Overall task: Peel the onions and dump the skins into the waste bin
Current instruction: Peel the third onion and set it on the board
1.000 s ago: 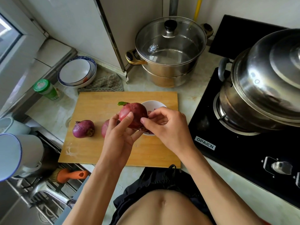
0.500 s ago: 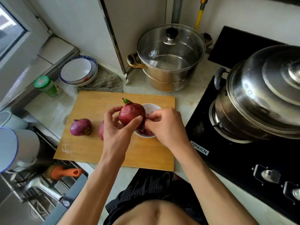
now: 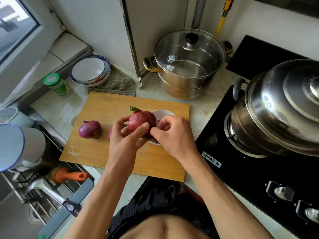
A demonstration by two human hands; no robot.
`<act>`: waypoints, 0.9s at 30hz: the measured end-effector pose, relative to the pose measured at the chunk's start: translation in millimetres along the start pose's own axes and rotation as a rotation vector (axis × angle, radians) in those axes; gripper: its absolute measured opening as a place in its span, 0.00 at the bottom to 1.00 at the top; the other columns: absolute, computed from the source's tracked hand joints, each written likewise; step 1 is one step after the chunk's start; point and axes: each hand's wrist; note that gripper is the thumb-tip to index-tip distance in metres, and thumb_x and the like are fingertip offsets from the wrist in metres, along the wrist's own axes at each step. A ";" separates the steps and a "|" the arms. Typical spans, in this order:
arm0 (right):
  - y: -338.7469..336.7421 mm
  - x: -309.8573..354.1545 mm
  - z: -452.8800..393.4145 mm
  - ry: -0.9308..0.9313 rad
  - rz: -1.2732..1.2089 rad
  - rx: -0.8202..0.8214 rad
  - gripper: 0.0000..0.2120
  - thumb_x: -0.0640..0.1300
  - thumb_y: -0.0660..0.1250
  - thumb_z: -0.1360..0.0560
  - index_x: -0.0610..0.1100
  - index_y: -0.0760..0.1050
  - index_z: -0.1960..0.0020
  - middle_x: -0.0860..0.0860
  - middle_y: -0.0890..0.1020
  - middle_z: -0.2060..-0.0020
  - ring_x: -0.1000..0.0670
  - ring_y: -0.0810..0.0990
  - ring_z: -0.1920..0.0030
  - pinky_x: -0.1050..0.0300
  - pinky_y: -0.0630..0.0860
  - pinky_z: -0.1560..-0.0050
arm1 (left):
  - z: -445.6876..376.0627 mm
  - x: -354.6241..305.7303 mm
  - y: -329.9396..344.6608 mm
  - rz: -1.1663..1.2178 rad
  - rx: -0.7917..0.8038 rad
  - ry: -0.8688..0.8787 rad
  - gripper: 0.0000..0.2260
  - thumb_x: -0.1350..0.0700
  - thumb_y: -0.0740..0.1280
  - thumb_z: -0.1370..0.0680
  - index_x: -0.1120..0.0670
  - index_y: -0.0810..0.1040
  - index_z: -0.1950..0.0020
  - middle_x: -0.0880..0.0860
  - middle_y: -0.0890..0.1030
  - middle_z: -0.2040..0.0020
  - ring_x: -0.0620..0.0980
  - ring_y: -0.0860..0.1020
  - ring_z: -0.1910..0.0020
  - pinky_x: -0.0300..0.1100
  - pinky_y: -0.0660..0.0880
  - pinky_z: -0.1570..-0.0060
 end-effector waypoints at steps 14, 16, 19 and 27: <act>3.7 -0.2 6.0 0.174 -0.647 0.275 0.05 0.41 0.66 0.34 0.39 0.78 0.64 0.50 0.79 0.74 0.51 0.77 0.74 0.55 0.79 0.68 | 12.0 -10.7 -19.8 0.345 0.154 -0.115 0.24 0.58 0.70 0.22 0.60 0.69 0.28 0.68 0.79 0.34 0.64 0.83 0.41 0.51 0.82 0.47; 4.2 -1.4 7.2 0.178 -0.715 0.286 0.05 0.40 0.66 0.33 0.41 0.78 0.65 0.50 0.79 0.73 0.51 0.76 0.75 0.56 0.79 0.70 | 12.6 -10.2 -20.7 0.370 0.166 -0.120 0.25 0.57 0.69 0.21 0.62 0.68 0.26 0.67 0.79 0.34 0.64 0.83 0.40 0.51 0.82 0.46; 3.0 -4.0 8.3 0.181 -0.757 0.295 0.05 0.40 0.65 0.33 0.43 0.79 0.66 0.50 0.79 0.73 0.51 0.76 0.75 0.56 0.79 0.70 | 12.4 -9.9 -21.6 0.374 0.156 -0.128 0.27 0.56 0.67 0.20 0.64 0.66 0.24 0.64 0.82 0.39 0.63 0.84 0.42 0.49 0.82 0.47; -10.4 -12.0 0.8 0.214 -0.699 0.205 0.17 0.32 0.64 0.24 0.44 0.80 0.67 0.48 0.80 0.72 0.50 0.76 0.74 0.58 0.77 0.70 | 5.1 -9.6 -19.1 0.419 0.150 -0.167 0.27 0.56 0.66 0.20 0.63 0.67 0.23 0.62 0.83 0.39 0.64 0.81 0.36 0.53 0.81 0.41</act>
Point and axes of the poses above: each hand's wrist, its own z-axis away from the middle knuckle, its own y-axis out of the palm, x = y × z
